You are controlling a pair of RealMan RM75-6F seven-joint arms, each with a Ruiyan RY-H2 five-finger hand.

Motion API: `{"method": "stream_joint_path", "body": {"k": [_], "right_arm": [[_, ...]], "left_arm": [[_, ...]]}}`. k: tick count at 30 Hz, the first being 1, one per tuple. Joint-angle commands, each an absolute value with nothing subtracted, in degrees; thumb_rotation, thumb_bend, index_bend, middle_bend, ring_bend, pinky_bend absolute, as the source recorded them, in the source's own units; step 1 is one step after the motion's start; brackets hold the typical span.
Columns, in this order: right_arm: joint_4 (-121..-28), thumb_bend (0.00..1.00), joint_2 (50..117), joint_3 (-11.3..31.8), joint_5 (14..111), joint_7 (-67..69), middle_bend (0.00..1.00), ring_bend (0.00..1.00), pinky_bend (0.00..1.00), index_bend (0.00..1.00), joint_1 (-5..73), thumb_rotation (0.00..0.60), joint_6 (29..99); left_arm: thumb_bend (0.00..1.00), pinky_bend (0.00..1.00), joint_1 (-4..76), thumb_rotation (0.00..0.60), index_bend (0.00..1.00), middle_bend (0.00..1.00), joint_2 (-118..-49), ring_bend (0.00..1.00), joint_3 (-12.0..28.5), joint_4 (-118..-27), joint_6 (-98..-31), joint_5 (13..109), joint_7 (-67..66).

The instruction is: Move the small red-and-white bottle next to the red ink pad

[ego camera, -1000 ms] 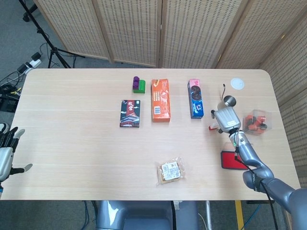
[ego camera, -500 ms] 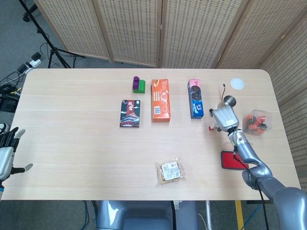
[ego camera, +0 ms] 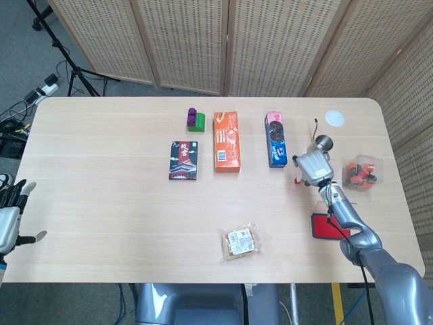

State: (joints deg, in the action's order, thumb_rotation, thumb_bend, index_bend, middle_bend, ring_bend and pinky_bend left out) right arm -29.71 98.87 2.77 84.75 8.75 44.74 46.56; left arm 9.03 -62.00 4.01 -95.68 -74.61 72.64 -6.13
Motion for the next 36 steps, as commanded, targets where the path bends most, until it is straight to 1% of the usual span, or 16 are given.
{"method": "stream_joint_path", "body": {"k": [1, 9, 12, 19, 25, 36], "right_arm": [[-28.53, 0.21, 99.21, 2.16, 85.35, 9.92, 1.0, 1.0, 1.0, 0.45, 44.7, 0.6, 46.32], [-27.04, 0.27, 99.35, 1.35, 86.53, 13.04, 1.0, 1.0, 1.0, 0.46, 44.95, 0.6, 46.52], [-26.68, 0.31, 99.42, 1.25, 86.63, 13.22, 1.0, 1.0, 1.0, 0.47, 45.07, 0.6, 46.18], [-26.16, 0.33, 99.42, 0.91, 86.84, 13.42, 1.0, 1.0, 1.0, 0.48, 45.23, 0.6, 45.25], [-25.58, 0.36, 99.54, 0.71, 86.95, 14.13, 1.0, 1.0, 1.0, 0.5, 45.18, 0.6, 44.72], [-25.05, 0.41, 99.9, 0.95, 86.48, 14.43, 1.0, 1.0, 1.0, 0.58, 45.13, 0.6, 43.61]], "left_arm": [[0.0, 0.0, 9.09, 0.6, 0.0, 0.0, -62.06, 0.0, 3.99, -95.66, -74.54, 72.58, -6.34], [0.0, 0.0, 9.29, 0.6, 0.0, 0.0, -62.33, 0.0, 3.92, -95.64, -74.34, 72.52, -6.87], [0.0, 0.0, 9.28, 0.6, 0.0, 0.0, -62.36, 0.0, 3.9, -95.63, -74.38, 72.5, -6.94], [0.0, 0.0, 9.31, 0.6, 0.0, 0.0, -62.34, 0.0, 3.92, -95.64, -74.39, 72.47, -6.95], [0.0, 0.0, 9.38, 0.6, 0.0, 0.0, -62.34, 0.0, 3.9, -95.65, -74.26, 72.4, -7.0], [0.0, 0.0, 9.4, 0.6, 0.0, 0.0, -62.32, 0.0, 3.84, -95.73, -74.24, 72.41, -7.0]]}}
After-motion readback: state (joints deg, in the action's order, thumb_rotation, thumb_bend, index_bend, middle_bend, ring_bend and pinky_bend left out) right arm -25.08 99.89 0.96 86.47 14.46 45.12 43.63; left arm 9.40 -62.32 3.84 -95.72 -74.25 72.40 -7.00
